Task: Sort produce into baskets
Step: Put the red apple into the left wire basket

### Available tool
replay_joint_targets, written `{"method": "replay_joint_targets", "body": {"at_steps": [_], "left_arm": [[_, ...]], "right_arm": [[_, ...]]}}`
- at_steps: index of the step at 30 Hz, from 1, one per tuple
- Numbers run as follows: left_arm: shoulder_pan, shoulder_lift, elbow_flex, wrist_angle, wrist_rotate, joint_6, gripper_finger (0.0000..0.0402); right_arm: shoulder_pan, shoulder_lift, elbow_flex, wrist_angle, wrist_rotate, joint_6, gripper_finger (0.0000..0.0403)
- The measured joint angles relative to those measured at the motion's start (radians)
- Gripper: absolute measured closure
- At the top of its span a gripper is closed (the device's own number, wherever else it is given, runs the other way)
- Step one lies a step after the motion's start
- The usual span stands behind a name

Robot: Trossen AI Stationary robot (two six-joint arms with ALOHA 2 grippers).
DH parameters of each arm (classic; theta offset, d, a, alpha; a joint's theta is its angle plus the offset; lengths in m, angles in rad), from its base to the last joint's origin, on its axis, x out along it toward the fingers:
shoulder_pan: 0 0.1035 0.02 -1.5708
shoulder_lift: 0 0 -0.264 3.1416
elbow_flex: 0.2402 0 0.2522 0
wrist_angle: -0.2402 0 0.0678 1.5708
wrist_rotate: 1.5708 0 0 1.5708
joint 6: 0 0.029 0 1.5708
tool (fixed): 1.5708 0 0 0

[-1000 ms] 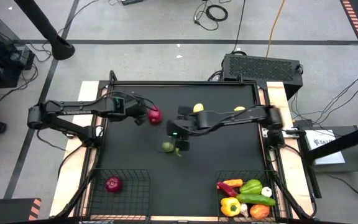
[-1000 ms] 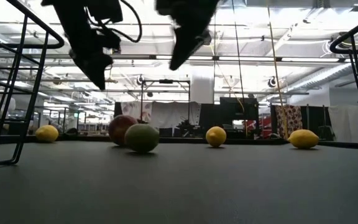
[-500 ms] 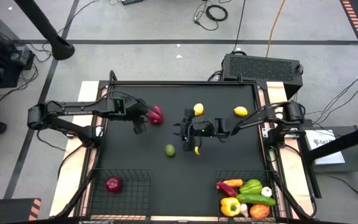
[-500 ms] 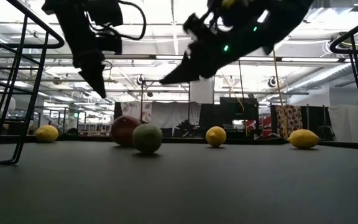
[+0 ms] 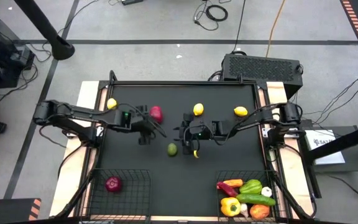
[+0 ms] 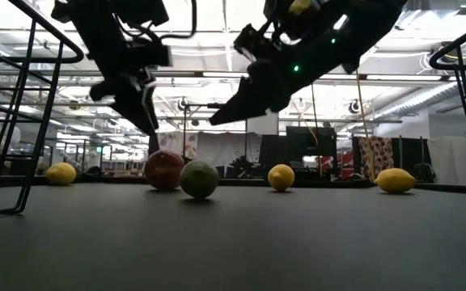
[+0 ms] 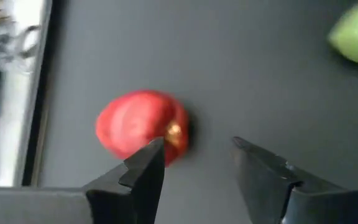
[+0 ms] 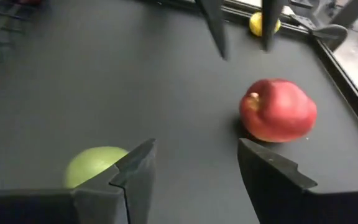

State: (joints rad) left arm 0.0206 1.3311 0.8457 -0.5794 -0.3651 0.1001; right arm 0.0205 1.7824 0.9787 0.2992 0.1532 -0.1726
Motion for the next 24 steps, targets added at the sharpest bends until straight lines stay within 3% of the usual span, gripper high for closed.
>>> {"method": "replay_joint_targets", "body": {"at_steps": [8, 24], "left_arm": [[-0.030, 0.122, 0.000, 0.020, -0.186, -0.018, 0.0190], [-0.041, 0.236, 0.000, 0.120, -0.216, -0.067, 0.0230]], "right_arm": [[0.017, -0.075, 0.000, -0.025, 0.006, -0.044, 0.0190], [0.021, -0.122, 0.000, -0.060, 0.011, -0.057, 0.0190]]}}
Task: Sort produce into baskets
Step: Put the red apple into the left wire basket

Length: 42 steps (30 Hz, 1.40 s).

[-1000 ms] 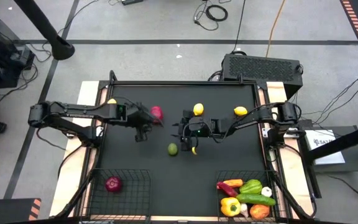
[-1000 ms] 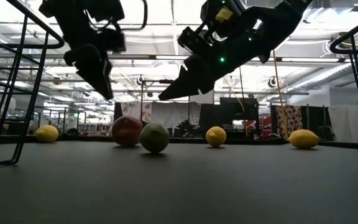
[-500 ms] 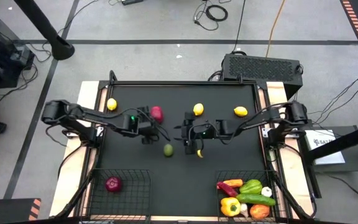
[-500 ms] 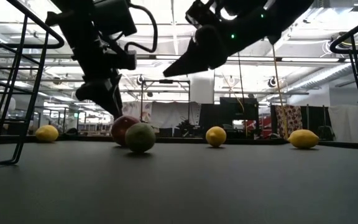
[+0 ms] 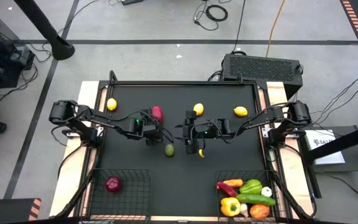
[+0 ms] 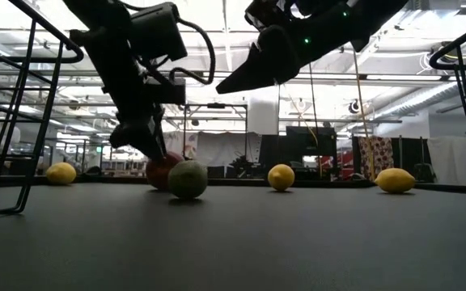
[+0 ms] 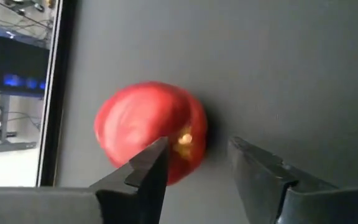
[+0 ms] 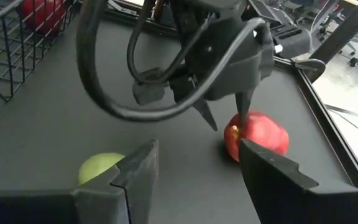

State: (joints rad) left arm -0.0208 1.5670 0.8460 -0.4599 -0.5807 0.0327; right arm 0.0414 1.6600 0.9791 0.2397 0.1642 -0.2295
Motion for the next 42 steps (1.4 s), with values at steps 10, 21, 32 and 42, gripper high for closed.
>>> {"method": "replay_joint_targets", "body": {"at_steps": [10, 21, 32, 42], "left_arm": [[0.001, 0.030, 0.000, 0.026, -0.038, -0.009, 0.0233], [0.000, 0.030, 0.000, 0.025, -0.047, 0.029, 0.0234], [0.000, 0.030, 0.000, 0.027, -0.026, 0.260, 0.0234], [0.011, 0.030, 0.000, 0.033, -0.009, 0.447, 0.0234]], "right_arm": [[0.000, 0.000, 0.000, -0.004, 0.000, -0.002, 0.0190], [0.000, 0.000, 0.000, -0.005, -0.002, -0.003, 0.0190], [0.000, 0.000, 0.001, -0.005, -0.006, -0.003, 0.0190], [0.000, 0.000, 0.001, -0.005, -0.007, -0.011, 0.0190]]}}
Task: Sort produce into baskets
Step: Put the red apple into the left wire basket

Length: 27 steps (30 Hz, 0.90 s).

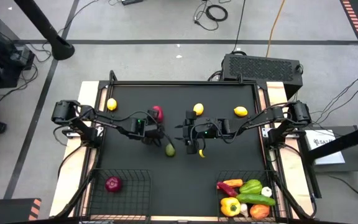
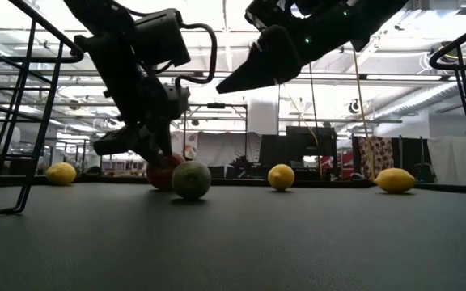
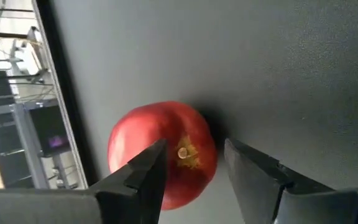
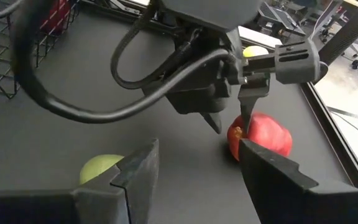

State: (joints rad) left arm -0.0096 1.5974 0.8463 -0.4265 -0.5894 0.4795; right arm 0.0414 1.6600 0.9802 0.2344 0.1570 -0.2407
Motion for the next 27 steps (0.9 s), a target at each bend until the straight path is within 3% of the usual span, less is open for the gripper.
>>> {"method": "replay_joint_targets", "body": {"at_steps": [5, 16, 27], "left_arm": [[0.025, 0.000, 0.000, -0.001, 0.040, 0.008, 0.0244], [0.044, 0.000, 0.000, -0.001, 0.061, 0.027, 0.0329], [0.063, 0.000, 0.000, -0.002, 0.061, 0.024, 0.0337]], "right_arm": [[0.000, 0.000, 0.000, 0.000, 0.000, -0.007, 0.0190], [0.000, 0.000, 0.000, 0.000, -0.001, -0.007, 0.0190], [0.000, 0.000, 0.000, 0.000, -0.002, -0.007, 0.0190]]}}
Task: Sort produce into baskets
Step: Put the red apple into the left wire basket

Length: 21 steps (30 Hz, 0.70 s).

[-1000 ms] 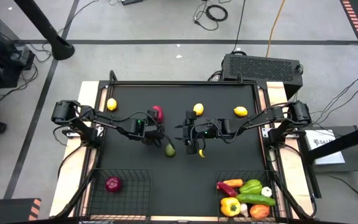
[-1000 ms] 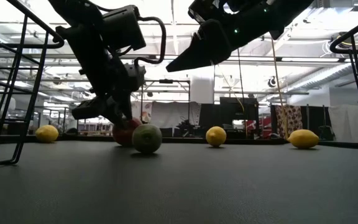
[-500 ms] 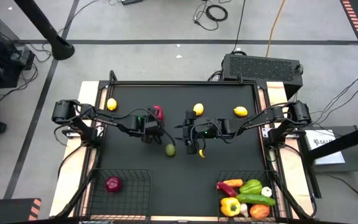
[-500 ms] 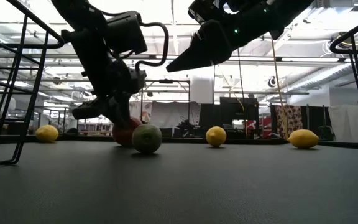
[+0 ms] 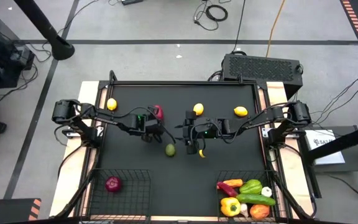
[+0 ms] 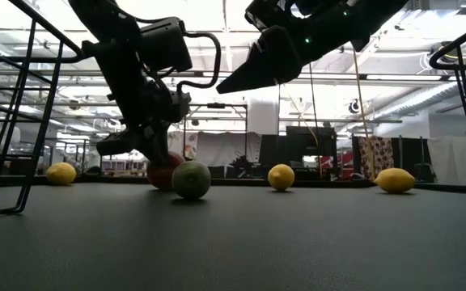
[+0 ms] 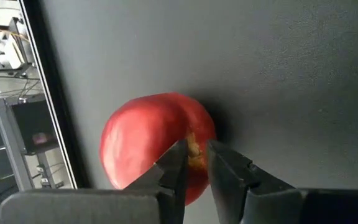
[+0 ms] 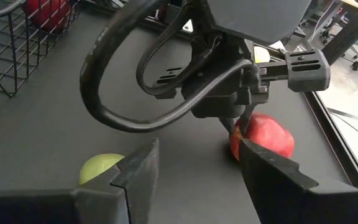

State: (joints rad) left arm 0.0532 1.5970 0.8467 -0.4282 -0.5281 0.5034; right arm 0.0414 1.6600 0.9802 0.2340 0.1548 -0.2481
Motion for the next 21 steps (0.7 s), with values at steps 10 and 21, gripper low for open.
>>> {"method": "replay_joint_targets", "body": {"at_steps": [10, 21], "left_arm": [[0.000, 0.000, 0.000, 0.000, 0.000, 0.000, 0.0370], [-0.021, -0.001, 0.006, -0.010, -0.036, -0.001, 0.0387]], "right_arm": [[0.000, 0.000, 0.000, 0.000, 0.000, -0.001, 0.0190], [0.000, 0.000, 0.000, -0.001, 0.000, 0.000, 0.0190]]}}
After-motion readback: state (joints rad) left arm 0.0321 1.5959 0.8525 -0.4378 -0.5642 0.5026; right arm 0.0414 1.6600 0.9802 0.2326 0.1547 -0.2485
